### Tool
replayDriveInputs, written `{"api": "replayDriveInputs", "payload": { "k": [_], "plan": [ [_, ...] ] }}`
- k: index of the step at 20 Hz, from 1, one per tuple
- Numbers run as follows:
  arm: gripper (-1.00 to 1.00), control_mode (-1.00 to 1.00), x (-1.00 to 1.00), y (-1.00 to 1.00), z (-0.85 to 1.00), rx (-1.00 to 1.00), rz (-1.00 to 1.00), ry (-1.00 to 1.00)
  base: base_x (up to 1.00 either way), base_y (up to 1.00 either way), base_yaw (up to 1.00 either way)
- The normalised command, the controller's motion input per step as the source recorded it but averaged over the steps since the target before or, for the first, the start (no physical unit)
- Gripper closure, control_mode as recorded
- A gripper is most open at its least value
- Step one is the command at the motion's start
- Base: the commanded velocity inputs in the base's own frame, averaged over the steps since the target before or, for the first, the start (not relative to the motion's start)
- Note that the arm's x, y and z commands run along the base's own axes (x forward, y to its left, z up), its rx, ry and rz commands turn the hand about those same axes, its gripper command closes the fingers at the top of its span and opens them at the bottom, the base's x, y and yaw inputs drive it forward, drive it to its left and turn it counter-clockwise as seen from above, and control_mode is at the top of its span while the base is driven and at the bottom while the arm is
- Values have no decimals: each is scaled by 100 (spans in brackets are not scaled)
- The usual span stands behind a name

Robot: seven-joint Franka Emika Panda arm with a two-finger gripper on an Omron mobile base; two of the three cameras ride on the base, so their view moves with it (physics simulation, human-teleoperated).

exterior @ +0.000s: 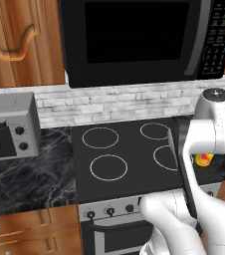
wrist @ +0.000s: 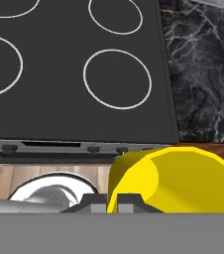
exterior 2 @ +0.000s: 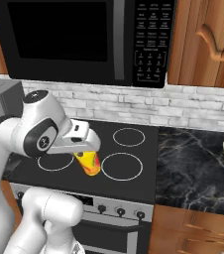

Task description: Pick the cup and bowl from the counter and place them on the counter next to the sink.

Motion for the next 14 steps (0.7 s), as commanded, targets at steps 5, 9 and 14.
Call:
{"api": "replayDriveInputs", "payload": {
  "k": [5,9,14],
  "plan": [
    [100,-100,4,65,0,16,0,-9,0,0,0],
    [100,-100,0,67,-2,13,0,-2,0,0,0],
    [100,-100,-2,24,5,0,0,1,0,0,0]
  ]
}}
